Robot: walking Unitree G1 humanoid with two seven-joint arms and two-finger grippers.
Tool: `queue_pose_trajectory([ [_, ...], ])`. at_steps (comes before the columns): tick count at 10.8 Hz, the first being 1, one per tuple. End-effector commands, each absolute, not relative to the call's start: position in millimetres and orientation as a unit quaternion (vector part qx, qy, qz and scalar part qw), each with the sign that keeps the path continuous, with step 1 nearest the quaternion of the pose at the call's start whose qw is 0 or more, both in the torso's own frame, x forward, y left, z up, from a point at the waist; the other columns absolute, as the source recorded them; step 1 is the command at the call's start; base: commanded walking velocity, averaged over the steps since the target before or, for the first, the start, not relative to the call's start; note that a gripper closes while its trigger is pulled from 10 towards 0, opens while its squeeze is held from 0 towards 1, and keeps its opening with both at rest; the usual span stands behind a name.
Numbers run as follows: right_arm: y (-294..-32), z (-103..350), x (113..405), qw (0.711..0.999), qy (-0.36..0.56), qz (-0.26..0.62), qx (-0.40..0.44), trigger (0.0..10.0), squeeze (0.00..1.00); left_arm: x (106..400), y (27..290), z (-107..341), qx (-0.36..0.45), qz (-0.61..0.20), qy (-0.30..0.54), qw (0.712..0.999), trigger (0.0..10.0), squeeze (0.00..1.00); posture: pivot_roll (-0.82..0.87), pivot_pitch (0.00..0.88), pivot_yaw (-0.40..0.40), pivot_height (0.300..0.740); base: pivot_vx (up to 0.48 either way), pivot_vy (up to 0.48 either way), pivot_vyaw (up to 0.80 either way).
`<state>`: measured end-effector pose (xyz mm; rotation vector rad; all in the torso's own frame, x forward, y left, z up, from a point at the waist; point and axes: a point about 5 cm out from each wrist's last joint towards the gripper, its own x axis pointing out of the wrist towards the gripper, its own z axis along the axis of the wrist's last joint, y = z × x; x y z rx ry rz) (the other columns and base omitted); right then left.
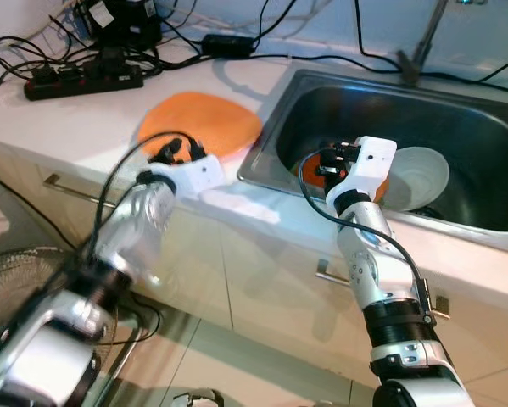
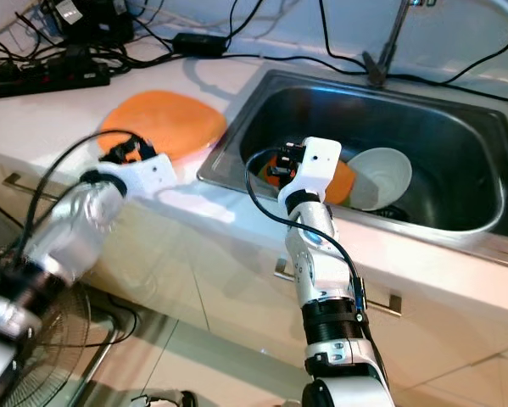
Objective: Kitchen organization
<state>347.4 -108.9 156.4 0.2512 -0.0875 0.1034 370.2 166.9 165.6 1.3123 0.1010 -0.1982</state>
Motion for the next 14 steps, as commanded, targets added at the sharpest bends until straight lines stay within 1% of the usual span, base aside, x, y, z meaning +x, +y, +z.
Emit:
queue_pose_trajectory([
  [1,-106.0,158.3,349.1,0.989,-0.041,0.053,0.129,10.0,0.0,366.9,174.8,140.8,0.615,-0.12,0.097,0.774,1.9,0.0,0.11,0.082,0.008,0.74,0.0,0.0,0.0],
  [2,-105.9,158.0,348.7,0.989,-0.041,0.052,0.13,10.0,0.0,368.9,174.2,142.2,0.616,-0.131,0.091,0.771,0.0,0.0,0.11,0.081,0.011,0.74,0.0,0.0,0.0],
  [5,-106.8,157.5,348.4,0.989,-0.041,0.049,0.131,10.0,0.0,366.9,168.1,137.3,0.609,-0.163,0.083,0.772,0.0,0.0,0.1,0.081,0.012,0.74,0.0,0.0,0.0],
  [12,-106.0,156.7,348.9,0.989,-0.038,0.051,0.131,10.0,0.0,364.7,169.3,134.7,0.599,-0.175,0.079,0.777,0.0,0.0,0.11,0.08,0.009,0.74,0.0,0.0,0.0],
  [13,-105.4,156.8,348.8,0.989,-0.037,0.052,0.131,10.0,0.0,364.6,168.1,141.7,0.597,-0.168,0.064,0.782,0.0,0.0,0.11,0.079,0.009,0.74,0.0,0.0,0.0],
  [14,-105.6,156.3,348.8,0.989,-0.037,0.052,0.13,10.0,0.0,365.9,163.1,162.2,0.596,-0.15,0.02,0.789,0.0,0.0,0.11,0.079,0.01,0.74,0.0,0.0,0.0],
])
